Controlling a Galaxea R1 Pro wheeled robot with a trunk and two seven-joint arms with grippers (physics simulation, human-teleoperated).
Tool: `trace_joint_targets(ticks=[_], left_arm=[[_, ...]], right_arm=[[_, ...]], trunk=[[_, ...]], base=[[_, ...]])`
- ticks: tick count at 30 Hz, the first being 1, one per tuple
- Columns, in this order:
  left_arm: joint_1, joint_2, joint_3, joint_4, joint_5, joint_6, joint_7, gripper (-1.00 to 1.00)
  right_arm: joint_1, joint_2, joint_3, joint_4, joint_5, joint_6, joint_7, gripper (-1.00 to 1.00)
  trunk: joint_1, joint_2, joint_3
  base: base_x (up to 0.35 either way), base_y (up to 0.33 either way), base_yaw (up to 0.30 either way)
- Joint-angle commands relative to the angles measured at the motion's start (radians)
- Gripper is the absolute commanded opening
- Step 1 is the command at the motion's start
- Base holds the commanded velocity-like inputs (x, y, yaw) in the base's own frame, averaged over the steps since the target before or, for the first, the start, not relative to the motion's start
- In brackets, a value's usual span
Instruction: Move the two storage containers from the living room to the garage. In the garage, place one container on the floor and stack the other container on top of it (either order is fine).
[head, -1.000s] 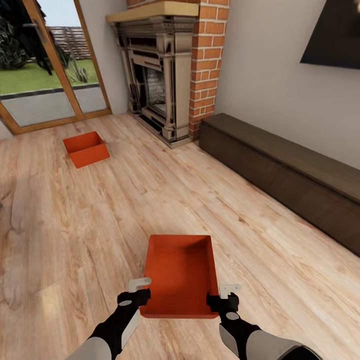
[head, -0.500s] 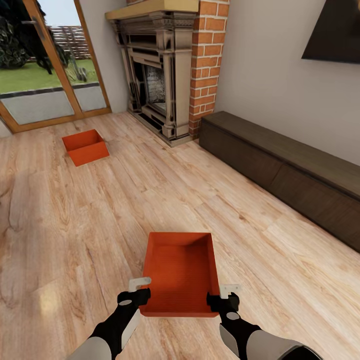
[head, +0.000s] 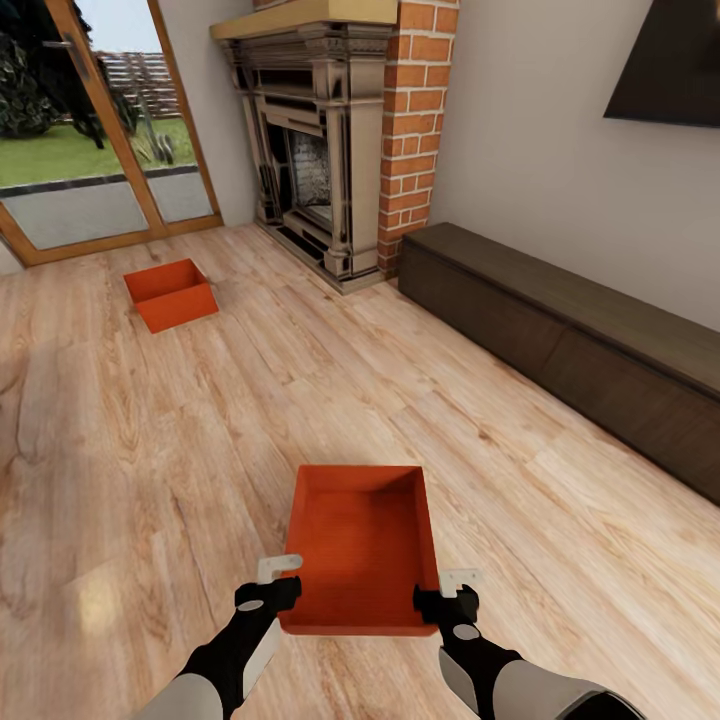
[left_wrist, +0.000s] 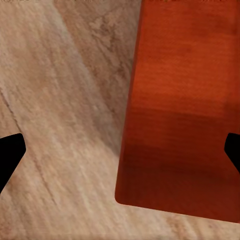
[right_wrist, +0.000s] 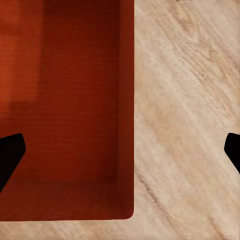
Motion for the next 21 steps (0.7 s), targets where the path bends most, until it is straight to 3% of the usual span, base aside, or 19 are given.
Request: trace_joint_targets(ticks=[1, 12, 21], left_arm=[[0.0, 0.0, 0.0, -0.001, 0.003, 0.006, 0.002, 1.0], [0.0, 0.0, -0.001, -0.001, 0.004, 0.006, 0.002, 1.0], [0.0, -0.001, 0.001, 0.002, 0.005, 0.006, 0.003, 1.0]], right_arm=[[-0.001, 0.0, 0.009, 0.001, -0.009, -0.003, -0.003, 1.0], [-0.001, 0.0, 0.008, 0.002, -0.01, -0.01, -0.003, 1.0], [-0.001, 0.001, 0.008, 0.001, -0.011, -0.01, -0.003, 1.0]], trunk=[[0.0, 0.0, -0.001], [0.0, 0.0, -0.001], [0.0, 0.0, -0.001]], base=[[0.174, 0.0, 0.0], [0.209, 0.0, 0.0], [0.027, 0.0, 0.0]])
